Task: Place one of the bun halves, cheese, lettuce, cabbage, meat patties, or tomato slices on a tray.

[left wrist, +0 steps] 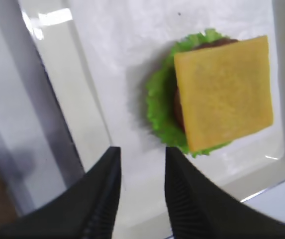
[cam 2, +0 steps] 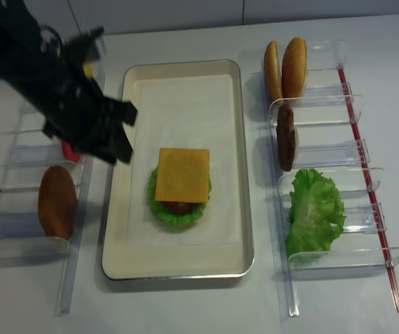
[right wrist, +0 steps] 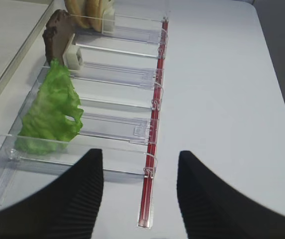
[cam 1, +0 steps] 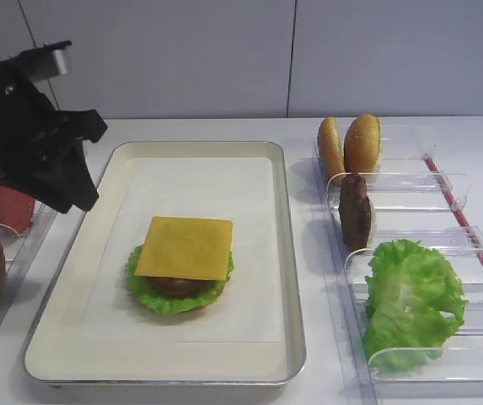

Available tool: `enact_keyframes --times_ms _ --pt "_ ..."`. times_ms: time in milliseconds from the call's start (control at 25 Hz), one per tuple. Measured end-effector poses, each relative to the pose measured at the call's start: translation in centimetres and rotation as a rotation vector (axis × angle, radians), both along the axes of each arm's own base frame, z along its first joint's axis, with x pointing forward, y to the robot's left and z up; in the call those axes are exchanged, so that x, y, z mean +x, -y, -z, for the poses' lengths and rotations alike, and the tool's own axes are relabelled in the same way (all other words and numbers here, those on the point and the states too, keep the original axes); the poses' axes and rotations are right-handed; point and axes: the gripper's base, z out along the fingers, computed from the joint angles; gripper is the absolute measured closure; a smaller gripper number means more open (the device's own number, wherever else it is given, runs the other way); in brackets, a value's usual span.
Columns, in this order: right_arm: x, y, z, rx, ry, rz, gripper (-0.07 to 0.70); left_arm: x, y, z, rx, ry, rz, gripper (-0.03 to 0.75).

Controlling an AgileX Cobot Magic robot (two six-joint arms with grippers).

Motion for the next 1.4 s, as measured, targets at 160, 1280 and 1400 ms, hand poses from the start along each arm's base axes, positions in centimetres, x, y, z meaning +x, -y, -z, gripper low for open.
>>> enact_keyframes --times_ms 160,1280,1400 --pt "0.0 0.0 0.0 0.000 0.000 0.000 0.287 0.6 -1.0 -1.1 0.110 0.047 -0.037 0.482" --pt "0.0 0.0 0.0 -0.002 -0.002 0.001 0.287 -14.2 -5.8 -10.6 0.269 0.484 -0.145 0.471" --pt "0.0 0.0 0.0 -0.002 -0.002 0.001 0.287 -16.7 -6.5 -10.6 0.285 0.532 -0.155 0.473"
